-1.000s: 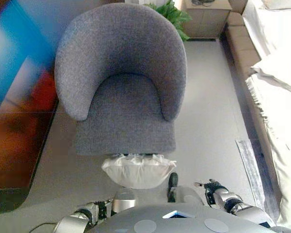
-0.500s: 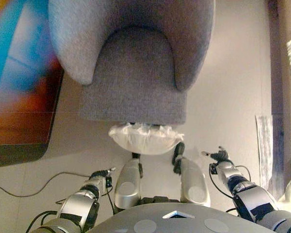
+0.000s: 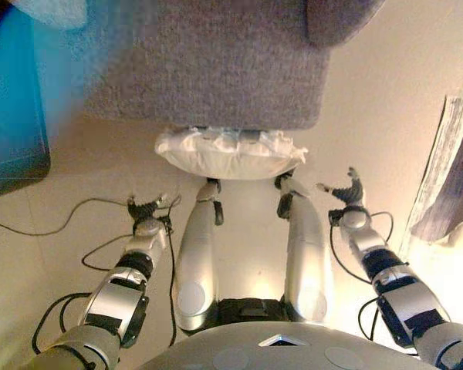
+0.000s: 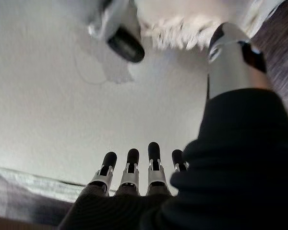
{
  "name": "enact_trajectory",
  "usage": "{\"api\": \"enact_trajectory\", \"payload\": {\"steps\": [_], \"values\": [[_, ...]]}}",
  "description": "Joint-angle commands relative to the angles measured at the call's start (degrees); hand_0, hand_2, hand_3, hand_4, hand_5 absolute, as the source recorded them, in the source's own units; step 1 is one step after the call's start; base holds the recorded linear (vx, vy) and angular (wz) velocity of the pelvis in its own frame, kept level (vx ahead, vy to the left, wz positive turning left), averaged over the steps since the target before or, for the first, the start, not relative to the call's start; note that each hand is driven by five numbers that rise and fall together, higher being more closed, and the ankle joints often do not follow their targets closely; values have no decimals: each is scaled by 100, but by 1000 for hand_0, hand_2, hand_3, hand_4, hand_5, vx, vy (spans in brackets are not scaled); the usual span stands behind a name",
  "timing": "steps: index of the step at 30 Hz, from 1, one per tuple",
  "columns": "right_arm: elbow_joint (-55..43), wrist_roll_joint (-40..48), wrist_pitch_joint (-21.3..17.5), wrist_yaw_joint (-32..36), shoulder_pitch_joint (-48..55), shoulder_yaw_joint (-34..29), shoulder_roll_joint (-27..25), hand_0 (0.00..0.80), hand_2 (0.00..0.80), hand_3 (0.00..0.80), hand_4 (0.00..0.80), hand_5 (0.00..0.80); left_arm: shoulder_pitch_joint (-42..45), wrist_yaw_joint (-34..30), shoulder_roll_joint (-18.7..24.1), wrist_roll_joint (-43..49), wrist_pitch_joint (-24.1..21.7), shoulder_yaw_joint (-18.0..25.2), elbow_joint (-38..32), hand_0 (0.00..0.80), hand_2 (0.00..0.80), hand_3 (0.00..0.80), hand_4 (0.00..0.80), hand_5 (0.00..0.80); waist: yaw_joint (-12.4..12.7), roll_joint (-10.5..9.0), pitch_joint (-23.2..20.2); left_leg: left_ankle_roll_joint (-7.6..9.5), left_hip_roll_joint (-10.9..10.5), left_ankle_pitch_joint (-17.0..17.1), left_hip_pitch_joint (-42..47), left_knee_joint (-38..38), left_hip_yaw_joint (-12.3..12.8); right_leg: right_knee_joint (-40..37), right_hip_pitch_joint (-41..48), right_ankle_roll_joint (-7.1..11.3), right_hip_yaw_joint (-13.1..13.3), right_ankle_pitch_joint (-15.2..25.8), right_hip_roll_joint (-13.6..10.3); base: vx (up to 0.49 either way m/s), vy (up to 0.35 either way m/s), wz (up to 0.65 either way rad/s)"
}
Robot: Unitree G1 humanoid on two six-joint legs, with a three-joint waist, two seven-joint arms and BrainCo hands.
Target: Pick up the cushion and take it to the sofa
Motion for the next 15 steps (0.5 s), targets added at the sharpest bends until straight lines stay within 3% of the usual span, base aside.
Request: {"api": "enact_trajectory", "payload": {"steps": [1,3,13,14,15], "values": [[-388,-94,217,-253,121,102,-533,0,0,0,0,0,0,233,341,257,-393,150,-304,0,0,0,0,0,-93,112,-31,91,73,183,-963,656,-89,357,-495,329,181,82,-69,-41,51,-2],[-403,-85,256,-300,-42,72,-730,0,0,0,0,0,-158,-181,458,274,-633,84,-438,0,0,0,0,0,-114,133,-31,83,88,113,-1409,947,-109,648,-923,306,280,47,-66,-33,46,0],[-559,-339,83,-693,-872,169,-1476,0,0,0,0,0,-940,-527,918,121,-1162,-112,-774,0,0,0,0,0,-199,157,-31,119,217,-202,-3186,2230,-32,2038,-2603,222,437,-183,-26,-39,50,-6],[-553,-294,18,-664,-948,177,-1555,0,0,0,0,0,-1024,-530,985,146,-1285,-122,-801,0,0,0,0,0,-205,155,-31,123,230,-254,-3368,2389,-24,2184,-2770,230,443,-209,-41,53,33,-13],[-552,-283,-32,-600,-991,195,-1637,0,0,0,0,0,-1089,-484,1057,58,-1230,-148,-848,0,0,0,0,0,-211,153,-31,65,246,-539,-3476,2678,-65,2477,-2869,299,493,-461,-58,51,36,-6]]}}
